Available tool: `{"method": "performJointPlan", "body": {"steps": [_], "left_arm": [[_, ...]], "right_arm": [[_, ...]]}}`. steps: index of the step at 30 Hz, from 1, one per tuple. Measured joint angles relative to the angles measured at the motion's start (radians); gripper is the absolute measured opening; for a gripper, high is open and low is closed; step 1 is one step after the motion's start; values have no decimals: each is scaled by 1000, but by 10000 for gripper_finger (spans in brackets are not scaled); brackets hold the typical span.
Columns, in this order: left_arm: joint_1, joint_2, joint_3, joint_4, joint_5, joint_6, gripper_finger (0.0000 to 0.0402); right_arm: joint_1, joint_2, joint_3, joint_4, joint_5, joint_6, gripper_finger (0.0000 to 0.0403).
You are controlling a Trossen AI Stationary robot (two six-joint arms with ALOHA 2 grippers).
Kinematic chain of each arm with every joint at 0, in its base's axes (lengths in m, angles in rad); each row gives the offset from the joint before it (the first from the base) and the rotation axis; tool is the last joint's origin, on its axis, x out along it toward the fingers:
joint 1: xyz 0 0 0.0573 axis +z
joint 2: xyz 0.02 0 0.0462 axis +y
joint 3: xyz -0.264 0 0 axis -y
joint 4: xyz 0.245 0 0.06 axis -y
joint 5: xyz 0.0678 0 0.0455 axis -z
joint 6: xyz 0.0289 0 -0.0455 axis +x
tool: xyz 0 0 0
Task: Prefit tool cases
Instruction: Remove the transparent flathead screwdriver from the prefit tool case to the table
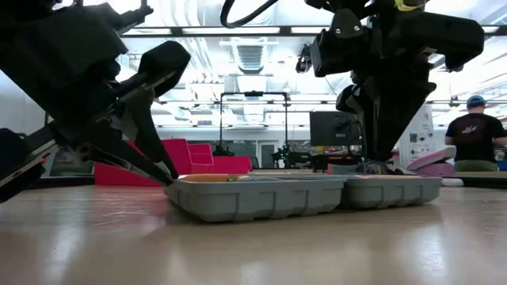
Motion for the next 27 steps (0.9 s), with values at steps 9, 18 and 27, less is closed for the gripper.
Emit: {"method": "performJointPlan", "body": {"steps": [9, 18, 27], "left_arm": [[0, -9, 0, 4, 61, 83, 18], [14, -32, 0, 1, 143, 175, 16], [90, -37, 0, 8, 202, 262, 16]], "right_arm": [[0, 0, 0, 24, 1, 44, 60], [3, -14, 0, 27, 1, 204, 72], [47, -57, 0, 43, 69, 360, 82]]}}
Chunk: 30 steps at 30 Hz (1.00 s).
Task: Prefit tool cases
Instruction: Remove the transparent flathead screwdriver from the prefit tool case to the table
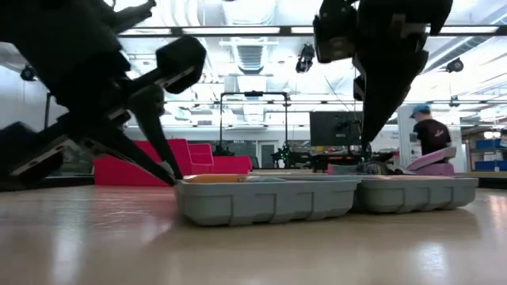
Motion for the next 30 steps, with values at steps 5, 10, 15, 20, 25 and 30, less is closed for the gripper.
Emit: {"method": "performJointPlan", "body": {"steps": [5, 10, 15, 20, 25, 30], "left_arm": [[53, -8, 0, -4, 50, 21, 16], [112, -17, -1, -5, 104, 45, 16], [165, -24, -2, -8, 167, 69, 17], [187, -25, -6, -9, 188, 164, 15], [219, -29, -6, -16, 232, 212, 17], [239, -40, -7, -29, 257, 283, 16]], "right_arm": [[41, -38, 0, -11, 71, 35, 73], [72, -46, 0, -39, 115, 42, 65], [75, -46, -20, -52, 130, 51, 68], [75, -46, -43, -52, 148, 76, 78], [75, -46, -58, -52, 179, 130, 85], [75, -46, -58, -50, 194, 187, 81]]}}
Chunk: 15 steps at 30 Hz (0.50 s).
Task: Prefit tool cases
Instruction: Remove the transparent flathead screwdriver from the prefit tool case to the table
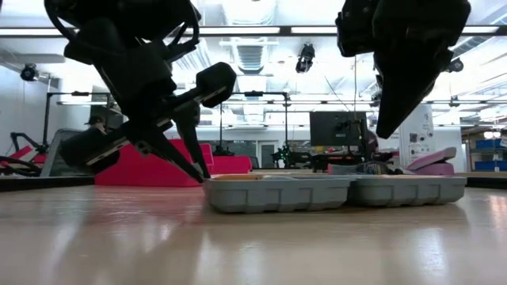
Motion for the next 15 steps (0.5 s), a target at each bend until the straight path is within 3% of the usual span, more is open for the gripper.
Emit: {"method": "performJointPlan", "body": {"steps": [15], "left_arm": [[7, -11, -1, -27, 25, 177, 18]], "right_arm": [[-2, 0, 25, 33, 25, 174, 87]]}}
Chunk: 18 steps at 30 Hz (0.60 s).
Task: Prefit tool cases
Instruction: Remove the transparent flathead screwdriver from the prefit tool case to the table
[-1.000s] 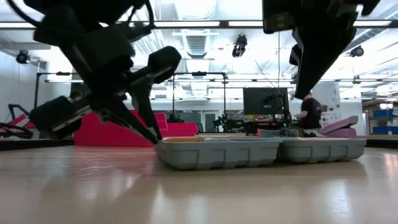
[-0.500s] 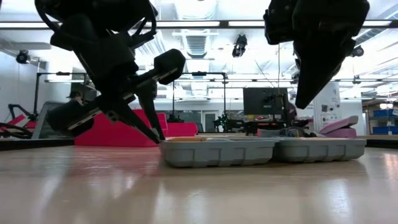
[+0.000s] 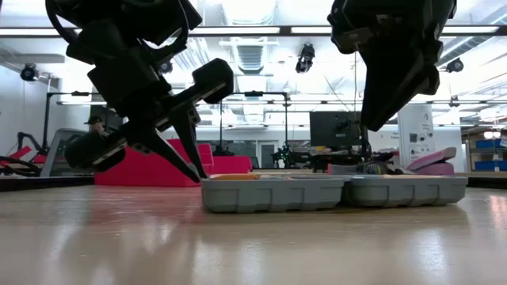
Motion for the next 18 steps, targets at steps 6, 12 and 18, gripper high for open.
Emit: {"method": "performJointPlan", "body": {"steps": [6, 12, 18], "left_arm": [[0, -14, -2, -3, 4, -77, 28], [-19, -51, 13, -8, 6, -170, 60], [-59, -64, 15, -45, 5, -192, 98]], "right_arm": [[0, 0, 4, 0, 1, 2, 91], [0, 0, 4, 0, 4, -33, 82], [0, 0, 4, 0, 27, -58, 76]]}}
